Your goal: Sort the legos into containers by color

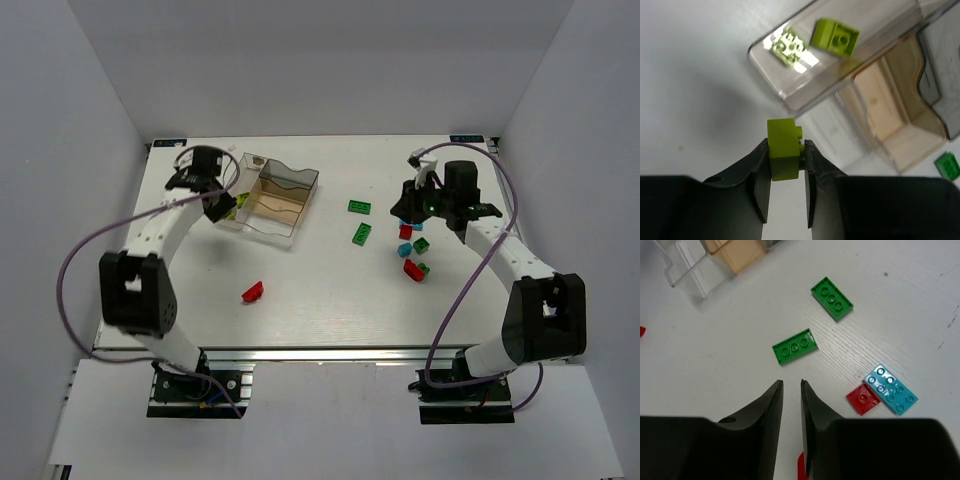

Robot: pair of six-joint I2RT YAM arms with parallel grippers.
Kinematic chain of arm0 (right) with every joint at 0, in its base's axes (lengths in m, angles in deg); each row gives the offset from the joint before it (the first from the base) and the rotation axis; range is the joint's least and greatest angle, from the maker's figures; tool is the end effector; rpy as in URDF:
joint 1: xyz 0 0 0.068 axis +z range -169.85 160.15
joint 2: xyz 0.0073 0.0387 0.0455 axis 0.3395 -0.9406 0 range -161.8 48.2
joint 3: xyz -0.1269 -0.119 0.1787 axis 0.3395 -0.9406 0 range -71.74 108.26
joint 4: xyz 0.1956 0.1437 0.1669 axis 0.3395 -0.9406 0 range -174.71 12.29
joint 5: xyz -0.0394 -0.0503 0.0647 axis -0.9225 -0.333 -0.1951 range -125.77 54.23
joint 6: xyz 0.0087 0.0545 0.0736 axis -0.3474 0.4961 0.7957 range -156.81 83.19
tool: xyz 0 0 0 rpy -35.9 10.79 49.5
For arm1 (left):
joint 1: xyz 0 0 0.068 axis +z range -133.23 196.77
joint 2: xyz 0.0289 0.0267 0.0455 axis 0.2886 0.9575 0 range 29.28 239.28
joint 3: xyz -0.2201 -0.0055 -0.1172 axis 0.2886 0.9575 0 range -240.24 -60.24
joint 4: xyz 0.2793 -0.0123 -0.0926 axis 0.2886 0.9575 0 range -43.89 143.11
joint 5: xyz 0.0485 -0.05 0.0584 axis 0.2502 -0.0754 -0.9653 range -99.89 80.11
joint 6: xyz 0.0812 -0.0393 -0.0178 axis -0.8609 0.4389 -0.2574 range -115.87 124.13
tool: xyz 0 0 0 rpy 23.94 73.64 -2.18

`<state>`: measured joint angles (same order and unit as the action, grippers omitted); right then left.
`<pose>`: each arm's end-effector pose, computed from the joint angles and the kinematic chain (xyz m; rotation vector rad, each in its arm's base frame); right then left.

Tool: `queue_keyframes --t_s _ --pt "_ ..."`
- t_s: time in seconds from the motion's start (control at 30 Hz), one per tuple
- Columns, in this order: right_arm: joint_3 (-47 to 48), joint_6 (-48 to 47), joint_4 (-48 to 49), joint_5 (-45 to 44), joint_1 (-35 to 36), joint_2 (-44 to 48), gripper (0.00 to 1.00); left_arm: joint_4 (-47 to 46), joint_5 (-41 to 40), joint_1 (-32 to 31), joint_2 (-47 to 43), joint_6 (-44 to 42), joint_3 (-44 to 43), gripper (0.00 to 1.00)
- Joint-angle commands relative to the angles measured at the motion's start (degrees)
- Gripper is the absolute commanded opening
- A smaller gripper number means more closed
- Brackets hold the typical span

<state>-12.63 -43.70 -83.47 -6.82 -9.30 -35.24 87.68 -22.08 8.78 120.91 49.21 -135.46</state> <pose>0.3850 0.1123 0.2176 -0.6124 1.9800 0.5666 0.3930 -0.0375 0.2004 -0.8845 2.3915 -0.0831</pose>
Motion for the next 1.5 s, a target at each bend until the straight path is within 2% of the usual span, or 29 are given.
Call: queue_keyframes --t_s 0.0,0.07,0.13,0.17,0.2,0.23,0.27,0.3,0.33,0.43,0.57,0.63,0.73,0.77,0.8,0.87,0.9,0.93,0.97,1.0,1.1,1.23,1.47 --pt "0.04 -3.74 -4.34 3.3 -0.96 2.05 0.27 -1.75 -4.77 0.78 8.78 -3.5 -10.1 0.0" --pt "-0.22 -4.09 -5.31 4.1 -1.84 2.23 0.29 -1.13 -4.87 0.78 12.94 -4.82 -14.76 0.01" --pt "-0.66 -4.96 -6.1 4.19 -2.29 2.05 0.37 0.36 -4.51 1.31 18.3 -5.79 -20.83 0.09" --pt "-0.58 -5.14 -6.37 4.19 -2.37 2.05 0.37 0.88 -4.43 1.31 19.62 -5.97 -22.32 0.14" --pt "-0.49 -5.23 -6.63 4.19 -2.72 1.7 0.49 1.76 -4.25 1.31 21.98 -6.32 -24.51 0.19" --pt "-0.32 -5.41 -7.42 4.36 -2.81 1.35 0.56 1.94 -4.25 1.31 22.7 -6.41 -24.97 0.33" --pt "0.3 -5.67 -7.86 4.54 -2.99 0.74 0.65 1.94 -4.08 1.31 23.32 -6.58 -25.15 0.41" --pt "0.56 -6.02 -8.12 4.97 -3.25 0.47 0.67 2.03 -3.99 1.31 23.67 -6.67 -25.59 0.49" --pt "1.0 -6.2 -8.91 5.24 -3.25 0.12 0.68 2.03 -3.99 1.31 24.11 -6.5 -25.5 0.63" --pt "2.84 -6.46 -9.97 6.38 -3.34 -2.07 0.69 1.51 -3.37 1.31 23.33 -6.67 -24.89 0.72" --pt "5.74 -6.46 -12.95 8.05 -3.25 -5.67 0.69 0.54 -2.32 1.31 20.09 -7.46 -23.92 0.74" --pt "7.59 -5.59 -13.66 8.05 -2.99 -7.87 0.64 -0.07 -1.97 0.79 18.06 -8.07 -22.61 0.71" --pt "11.37 -3.92 -16.38 5.07 -2.72 -12.43 0.48 -1.91 -0.39 0.17 11.57 -10.18 -17.62 0.54" --pt "12.33 -3.65 -17.17 4.19 -2.72 -13.32 0.46 -2.88 2.92 0.17 7.37 -12.62 -15.68 0.36" --pt "14.26 -3.74 -19.09 1.84 -2.72 -14.37 0.44 -5.15 4.78 0.17 4.89 -13.61 -13.31 0.27" --pt "15.5 -4.09 -20.42 -1.07 -2.72 -16.22 0.45 -9.89 11.61 0.17 -3.86 -15.62 -4.18 0.19" --pt "16.12 -4.61 -21.65 -2.05 -2.81 -16.75 0.48 -11.92 14.62 0.17 -7.14 -15.9 -0.32 0.19" --pt "16.3 -5.05 -21.92 -3.27 -2.81 -17.28 0.51 -13.94 17.26 0.17 -10.57 -16.25 3.55 0.22" --pt "16.39 -5.93 -22.01 -5.81 -2.81 -17.46 0.58 -17.62 19.89 0.17 -13.91 -16.86 10.9 0.27" --pt "16.47 -6.2 -22.01 -7.14 -2.99 -17.72 0.6 -18.61 23.49 0.17 -20.2 -16.43 14.1 0.5" --pt "17.88 -8.56 -22.1 -12.15 -3.25 -19.21 0.69 -18.46 28.69 0.17 -29.02 -15.11 23.17 0.78" --pt "21.03 -14.54 -22.63 -16.72 -3.43 -21.41 0.77 -14.24 30.38 -0.36 -35.89 -14.23 28.54 0.82" --pt "28.49 -26.22 -27.7 -15.08 -6.5 -26.06 0.78 -10.19 29.85 -0.36 -42.5 -12.04 33.38 0.84"
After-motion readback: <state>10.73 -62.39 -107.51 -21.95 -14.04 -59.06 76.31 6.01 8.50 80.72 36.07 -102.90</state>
